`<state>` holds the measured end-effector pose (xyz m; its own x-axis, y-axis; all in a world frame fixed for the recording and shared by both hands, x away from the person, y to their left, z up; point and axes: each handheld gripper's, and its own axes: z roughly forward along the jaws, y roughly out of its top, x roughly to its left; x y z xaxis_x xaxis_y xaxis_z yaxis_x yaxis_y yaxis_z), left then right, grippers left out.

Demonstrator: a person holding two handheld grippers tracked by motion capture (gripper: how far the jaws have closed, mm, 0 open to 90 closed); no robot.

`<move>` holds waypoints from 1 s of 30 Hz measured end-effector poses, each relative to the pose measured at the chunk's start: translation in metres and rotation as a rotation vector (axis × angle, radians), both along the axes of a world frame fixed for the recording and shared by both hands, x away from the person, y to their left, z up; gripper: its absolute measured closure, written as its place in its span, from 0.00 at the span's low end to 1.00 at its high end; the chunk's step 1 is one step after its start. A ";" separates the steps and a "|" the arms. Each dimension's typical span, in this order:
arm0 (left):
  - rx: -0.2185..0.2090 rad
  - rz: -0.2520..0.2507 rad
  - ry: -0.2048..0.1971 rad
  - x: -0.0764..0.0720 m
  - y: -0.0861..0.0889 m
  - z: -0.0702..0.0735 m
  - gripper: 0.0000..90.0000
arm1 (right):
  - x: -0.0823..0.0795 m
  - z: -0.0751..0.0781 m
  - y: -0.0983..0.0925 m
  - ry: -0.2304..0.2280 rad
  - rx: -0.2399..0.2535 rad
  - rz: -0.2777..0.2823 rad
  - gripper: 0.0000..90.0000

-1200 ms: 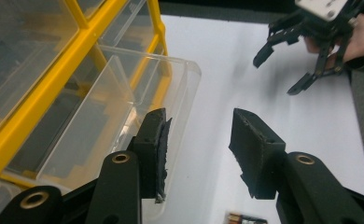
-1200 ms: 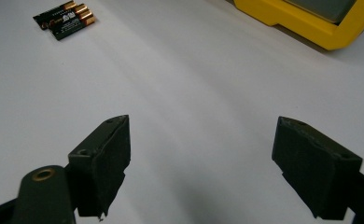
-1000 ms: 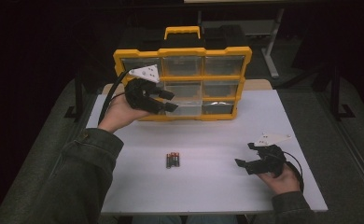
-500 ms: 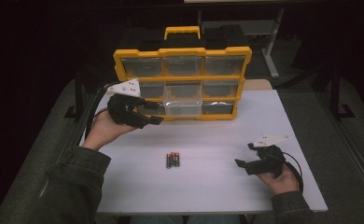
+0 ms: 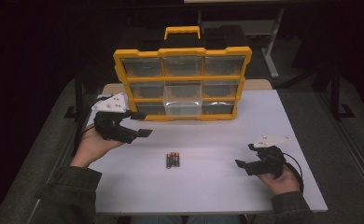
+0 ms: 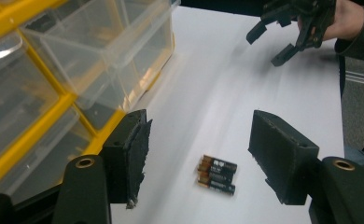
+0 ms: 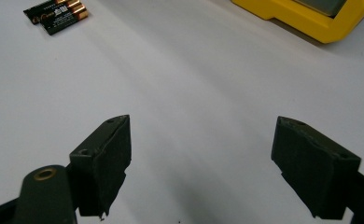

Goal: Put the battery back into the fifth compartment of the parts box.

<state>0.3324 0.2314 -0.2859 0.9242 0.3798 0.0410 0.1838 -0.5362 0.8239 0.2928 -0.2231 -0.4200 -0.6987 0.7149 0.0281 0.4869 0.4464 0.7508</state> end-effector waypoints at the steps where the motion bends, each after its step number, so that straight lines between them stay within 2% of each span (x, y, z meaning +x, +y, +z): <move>1: -0.001 0.006 0.006 -0.002 0.001 -0.002 0.40 | 0.000 0.000 0.000 -0.002 -0.002 0.001 0.21; 9: -0.011 0.020 0.011 -0.013 0.009 -0.017 0.38 | 0.000 -0.001 0.001 0.007 -0.003 0.001 0.21; 14: 0.002 0.047 0.007 -0.018 0.013 -0.028 0.36 | 0.001 -0.003 -0.001 0.011 0.002 -0.007 0.21; 20: -0.006 0.075 0.013 -0.024 0.021 -0.041 0.34 | 0.003 -0.004 -0.003 0.013 0.013 -0.023 0.20; 24: -0.025 0.096 0.011 -0.028 0.028 -0.051 0.33 | 0.003 -0.006 -0.003 0.026 0.006 -0.028 0.20; 25: -0.032 0.110 0.024 -0.030 0.029 -0.054 0.33 | 0.003 -0.006 -0.004 0.023 0.006 -0.026 0.21; 30: 0.001 0.129 0.032 -0.031 0.032 -0.067 0.32 | 0.002 -0.008 -0.006 0.026 0.009 -0.031 0.21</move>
